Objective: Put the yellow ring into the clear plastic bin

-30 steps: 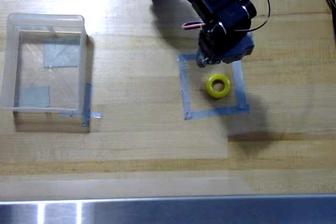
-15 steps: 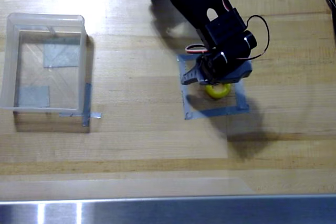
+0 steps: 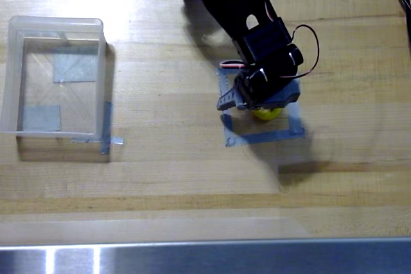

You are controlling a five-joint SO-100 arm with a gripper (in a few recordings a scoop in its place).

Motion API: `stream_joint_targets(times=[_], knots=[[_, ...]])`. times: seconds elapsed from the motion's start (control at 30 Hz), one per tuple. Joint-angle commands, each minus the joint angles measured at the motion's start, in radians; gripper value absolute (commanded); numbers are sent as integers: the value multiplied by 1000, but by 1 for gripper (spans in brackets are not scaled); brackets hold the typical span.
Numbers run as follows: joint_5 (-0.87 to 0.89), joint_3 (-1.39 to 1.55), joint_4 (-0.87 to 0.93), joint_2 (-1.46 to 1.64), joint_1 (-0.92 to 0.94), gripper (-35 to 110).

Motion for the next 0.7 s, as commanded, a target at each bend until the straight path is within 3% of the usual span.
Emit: stream_joint_targets(times=[0.0, 0.67], knots=[[11, 15, -25, 89, 0, 36], [12, 127, -29, 143, 3, 36]])
